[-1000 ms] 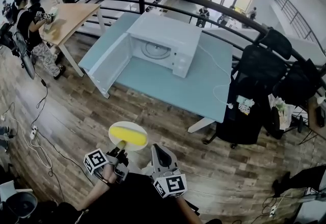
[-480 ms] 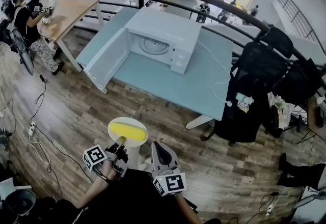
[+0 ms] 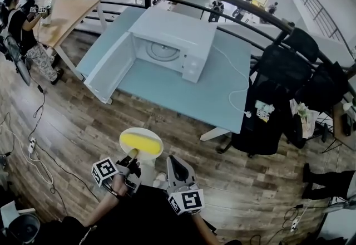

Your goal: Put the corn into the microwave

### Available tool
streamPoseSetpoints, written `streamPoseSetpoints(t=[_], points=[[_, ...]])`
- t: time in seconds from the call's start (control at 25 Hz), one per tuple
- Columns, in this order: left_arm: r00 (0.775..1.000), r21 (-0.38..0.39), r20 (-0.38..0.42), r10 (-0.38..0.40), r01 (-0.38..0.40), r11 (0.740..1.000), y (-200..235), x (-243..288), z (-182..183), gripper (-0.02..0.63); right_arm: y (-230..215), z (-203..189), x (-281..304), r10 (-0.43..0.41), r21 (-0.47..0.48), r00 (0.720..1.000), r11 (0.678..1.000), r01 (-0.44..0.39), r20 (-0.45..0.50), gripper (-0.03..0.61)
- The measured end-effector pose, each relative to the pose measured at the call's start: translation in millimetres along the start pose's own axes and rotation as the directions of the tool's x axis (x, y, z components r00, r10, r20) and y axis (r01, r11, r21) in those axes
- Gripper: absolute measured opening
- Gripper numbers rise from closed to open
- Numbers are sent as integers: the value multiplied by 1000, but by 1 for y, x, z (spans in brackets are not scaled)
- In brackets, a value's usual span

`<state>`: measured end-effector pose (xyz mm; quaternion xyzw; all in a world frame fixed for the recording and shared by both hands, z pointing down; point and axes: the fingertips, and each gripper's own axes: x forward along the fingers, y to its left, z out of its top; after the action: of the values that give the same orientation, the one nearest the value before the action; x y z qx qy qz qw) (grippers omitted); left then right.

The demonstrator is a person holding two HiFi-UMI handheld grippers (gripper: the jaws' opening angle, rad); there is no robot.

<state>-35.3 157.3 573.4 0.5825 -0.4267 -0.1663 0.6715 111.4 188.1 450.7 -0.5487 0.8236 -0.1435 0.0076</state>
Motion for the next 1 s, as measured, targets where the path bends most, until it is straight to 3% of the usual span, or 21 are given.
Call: streamPoseSetpoints(t=[0.36, 1.0], points=[[999, 4, -27, 27, -27, 1000, -4, 35, 22, 25, -20, -8, 33, -24, 40, 999, 999, 26, -37, 9], [998, 23, -55, 28, -27, 999, -33, 103, 74, 23, -51, 21, 105, -45, 44, 998, 998, 46, -34, 9]])
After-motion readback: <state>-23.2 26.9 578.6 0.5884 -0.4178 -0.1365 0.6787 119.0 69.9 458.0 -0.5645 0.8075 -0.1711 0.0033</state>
